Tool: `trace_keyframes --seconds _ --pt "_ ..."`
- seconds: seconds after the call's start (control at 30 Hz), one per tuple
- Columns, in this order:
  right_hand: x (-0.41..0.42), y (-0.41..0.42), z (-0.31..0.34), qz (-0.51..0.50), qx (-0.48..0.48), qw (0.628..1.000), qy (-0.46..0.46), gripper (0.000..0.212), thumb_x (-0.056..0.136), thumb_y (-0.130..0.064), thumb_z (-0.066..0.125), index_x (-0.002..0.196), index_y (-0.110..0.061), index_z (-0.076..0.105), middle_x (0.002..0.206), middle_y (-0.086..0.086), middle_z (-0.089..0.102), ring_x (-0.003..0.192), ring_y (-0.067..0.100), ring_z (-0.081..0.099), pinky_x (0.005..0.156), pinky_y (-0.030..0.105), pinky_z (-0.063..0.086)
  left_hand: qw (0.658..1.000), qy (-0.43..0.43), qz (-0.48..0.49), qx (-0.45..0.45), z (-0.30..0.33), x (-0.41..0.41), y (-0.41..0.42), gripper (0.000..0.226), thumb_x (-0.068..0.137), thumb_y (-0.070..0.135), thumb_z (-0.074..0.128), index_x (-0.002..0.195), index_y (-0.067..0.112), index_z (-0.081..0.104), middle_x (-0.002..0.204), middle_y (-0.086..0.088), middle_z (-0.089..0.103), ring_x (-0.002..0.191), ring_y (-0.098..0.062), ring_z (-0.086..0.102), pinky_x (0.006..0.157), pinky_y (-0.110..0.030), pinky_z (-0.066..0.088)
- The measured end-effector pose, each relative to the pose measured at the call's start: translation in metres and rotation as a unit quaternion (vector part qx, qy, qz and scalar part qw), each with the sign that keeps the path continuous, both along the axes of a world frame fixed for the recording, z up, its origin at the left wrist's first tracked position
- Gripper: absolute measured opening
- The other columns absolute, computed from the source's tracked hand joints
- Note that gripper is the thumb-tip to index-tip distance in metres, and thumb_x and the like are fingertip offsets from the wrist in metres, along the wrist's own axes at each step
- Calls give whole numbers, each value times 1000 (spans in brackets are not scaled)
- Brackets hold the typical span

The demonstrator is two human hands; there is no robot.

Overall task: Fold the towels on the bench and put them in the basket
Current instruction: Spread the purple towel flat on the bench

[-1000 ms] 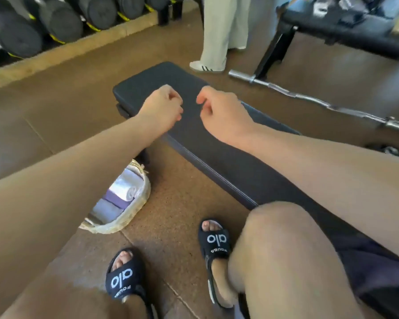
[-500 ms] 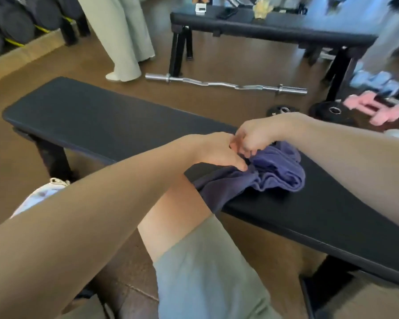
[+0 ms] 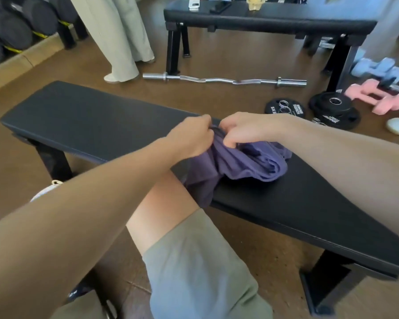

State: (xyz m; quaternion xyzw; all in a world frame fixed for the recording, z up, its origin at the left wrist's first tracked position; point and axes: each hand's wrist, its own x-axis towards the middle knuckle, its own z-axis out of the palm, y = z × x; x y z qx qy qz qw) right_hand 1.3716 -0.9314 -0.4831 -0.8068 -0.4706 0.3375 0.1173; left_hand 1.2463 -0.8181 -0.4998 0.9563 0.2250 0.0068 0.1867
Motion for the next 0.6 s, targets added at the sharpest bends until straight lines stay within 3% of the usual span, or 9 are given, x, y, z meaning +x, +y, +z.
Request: trace_keyframes --seconds 0.07,0.13,0.3,0.43,0.6 --pt "0 3 5 -28 42 998 40 22 65 -23 67 74 -16 48 76 0 50 73 21 46 67 36 37 996 -58 65 -34 17 2 18 13 99 15 41 103 12 53 111 -15 63 101 -30 55 76 -28 33" --pt "0 8 9 -25 65 998 5 27 74 -23 71 72 -16 45 74 -1 48 69 20 44 64 33 37 986 -113 105 -56 36 2 35 18 100 15 40 108 10 56 107 -9 60 96 -24 50 76 -27 33" --pt "-4 28 10 -75 164 983 -32 30 81 -11 62 65 -15 37 67 1 39 63 20 34 55 30 27 976 -188 108 -22 71 -9 70 19 99 14 41 112 10 55 98 -3 57 92 -21 50 77 -27 34" --pt "-8 43 10 -88 233 966 -67 29 82 -10 61 70 -15 35 70 3 39 63 18 31 56 34 25 978 -177 96 47 82 -26 94 15 100 14 41 108 8 52 94 -8 57 87 -27 48 74 -31 33" --pt "0 57 11 -43 240 961 -133 29 85 -7 59 70 -14 35 67 4 43 62 22 35 55 35 26 980 -106 131 110 81 -51 128 14 101 20 38 107 11 47 96 -17 60 87 -39 54 76 -47 47"
